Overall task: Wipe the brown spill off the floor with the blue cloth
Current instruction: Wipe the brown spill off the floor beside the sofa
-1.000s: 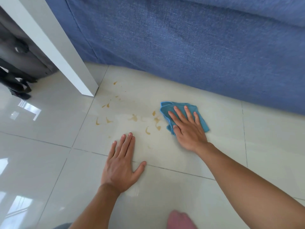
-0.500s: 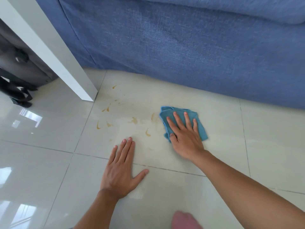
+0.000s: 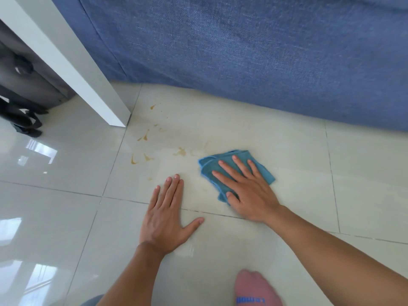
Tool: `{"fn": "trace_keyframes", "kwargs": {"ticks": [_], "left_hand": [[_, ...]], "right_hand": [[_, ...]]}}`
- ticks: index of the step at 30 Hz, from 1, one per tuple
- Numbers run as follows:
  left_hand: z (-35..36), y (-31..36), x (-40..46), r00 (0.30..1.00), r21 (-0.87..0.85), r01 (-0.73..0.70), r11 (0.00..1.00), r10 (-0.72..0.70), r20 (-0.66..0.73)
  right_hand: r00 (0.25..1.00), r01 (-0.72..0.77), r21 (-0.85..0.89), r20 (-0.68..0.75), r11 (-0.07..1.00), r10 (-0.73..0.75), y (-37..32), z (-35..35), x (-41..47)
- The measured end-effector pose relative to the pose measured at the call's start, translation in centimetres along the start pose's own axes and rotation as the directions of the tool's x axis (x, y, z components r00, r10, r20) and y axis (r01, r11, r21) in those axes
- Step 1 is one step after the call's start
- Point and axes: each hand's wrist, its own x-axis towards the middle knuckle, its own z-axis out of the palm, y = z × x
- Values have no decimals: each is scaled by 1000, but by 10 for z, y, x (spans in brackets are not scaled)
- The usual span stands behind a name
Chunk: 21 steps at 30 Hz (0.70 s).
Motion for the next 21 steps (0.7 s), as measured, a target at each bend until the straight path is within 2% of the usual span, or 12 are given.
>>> {"fn": "trace_keyframes", "kwargs": {"ticks": [1, 4, 5, 6, 9, 10, 13, 15, 18, 21], "left_hand": [[0, 0, 0, 1000, 2, 5, 1000, -5, 5], [-1, 1, 0, 1000, 0, 9, 1000, -9, 25], [-1, 1, 0, 1000, -3, 10, 1000, -10, 26], [-1, 0, -1, 1000, -4, 10, 1000, -10, 24], [0, -1, 0, 1000, -5, 4, 1000, -4, 16], [1, -1, 0, 1000, -6, 3, 1000, -3, 10], [1, 0, 1, 1000, -7, 5, 1000, -5, 1], [2, -1, 0, 1000, -16, 3, 1000, -3, 1], [1, -1, 1, 1000, -12, 7, 1000, -7, 1], [1, -1, 1, 1000, -11, 6, 1000, -6, -7]], "right_hand": [[999, -44, -11, -28, 999, 43, 11, -1, 0], [953, -296, 17, -58, 955, 297, 19, -5, 17], [946, -317, 35, -59, 948, 319, 11, -5, 23], [955, -288, 47, -62, 957, 290, 2, -5, 25], [998, -27, 68, -54, 997, 31, -8, 1, 8], [998, 17, 111, -60, 994, -10, -6, 0, 3], [994, -13, 243, -100, 970, 38, -9, -5, 11], [997, -23, 168, -66, 986, 35, -20, -5, 25], [997, 71, 98, -41, 993, -68, -32, -1, 33], [972, 234, 84, -27, 969, -232, -27, 2, 24]]}}
